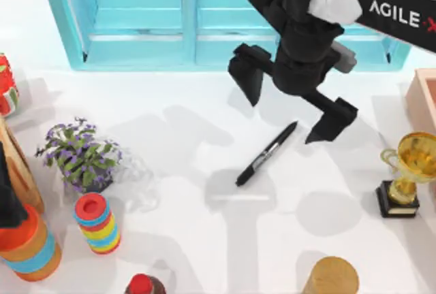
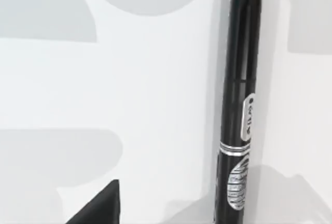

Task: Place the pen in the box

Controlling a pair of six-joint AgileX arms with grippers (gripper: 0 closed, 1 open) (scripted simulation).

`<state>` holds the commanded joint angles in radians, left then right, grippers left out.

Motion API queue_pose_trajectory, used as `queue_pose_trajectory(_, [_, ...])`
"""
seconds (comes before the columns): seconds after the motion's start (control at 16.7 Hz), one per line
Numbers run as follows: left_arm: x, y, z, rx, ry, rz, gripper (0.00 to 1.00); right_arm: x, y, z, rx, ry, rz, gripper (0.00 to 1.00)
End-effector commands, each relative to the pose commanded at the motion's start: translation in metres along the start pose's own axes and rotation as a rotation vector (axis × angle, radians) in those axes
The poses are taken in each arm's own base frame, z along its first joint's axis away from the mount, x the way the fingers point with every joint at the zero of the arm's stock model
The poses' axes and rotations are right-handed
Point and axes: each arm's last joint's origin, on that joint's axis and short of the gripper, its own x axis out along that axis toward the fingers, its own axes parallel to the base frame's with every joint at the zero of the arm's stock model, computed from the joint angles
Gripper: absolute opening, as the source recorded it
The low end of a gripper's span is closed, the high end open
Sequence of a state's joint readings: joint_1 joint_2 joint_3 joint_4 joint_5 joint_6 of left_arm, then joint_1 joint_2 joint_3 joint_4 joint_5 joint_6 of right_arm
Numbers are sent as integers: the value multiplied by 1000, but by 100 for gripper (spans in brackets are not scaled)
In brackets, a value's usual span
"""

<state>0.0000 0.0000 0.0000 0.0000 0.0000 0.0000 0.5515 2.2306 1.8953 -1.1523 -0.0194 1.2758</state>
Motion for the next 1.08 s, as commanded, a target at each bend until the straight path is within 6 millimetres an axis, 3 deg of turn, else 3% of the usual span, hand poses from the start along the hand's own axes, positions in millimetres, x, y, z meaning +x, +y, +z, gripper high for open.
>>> queue_pose_trajectory(0.3, [0,0,0,0,0,0,100,6,0,2,2,0,-2,100])
queue_pose_trajectory(0.78, [0,0,0,0,0,0,100,95,1,0,0,-1,3,100])
queue_pose_trajectory(1.08, [0,0,0,0,0,0,100,100,0,0,0,0,0,100])
